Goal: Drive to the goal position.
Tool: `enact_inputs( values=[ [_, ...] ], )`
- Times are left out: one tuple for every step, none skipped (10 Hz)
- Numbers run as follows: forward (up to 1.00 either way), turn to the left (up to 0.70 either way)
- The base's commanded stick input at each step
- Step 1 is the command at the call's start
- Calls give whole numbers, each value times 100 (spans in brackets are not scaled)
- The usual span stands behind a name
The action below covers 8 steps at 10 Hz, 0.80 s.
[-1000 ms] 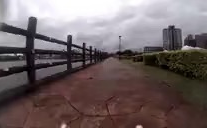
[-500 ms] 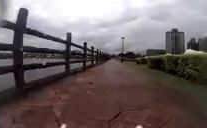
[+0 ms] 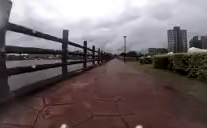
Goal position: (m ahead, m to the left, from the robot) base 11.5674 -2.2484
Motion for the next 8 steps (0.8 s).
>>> enact_inputs(
  values=[
    [85,3],
    [85,3],
    [85,3],
    [85,3],
    [85,2],
    [85,-1],
    [85,-10],
    [85,-20]
  ],
)
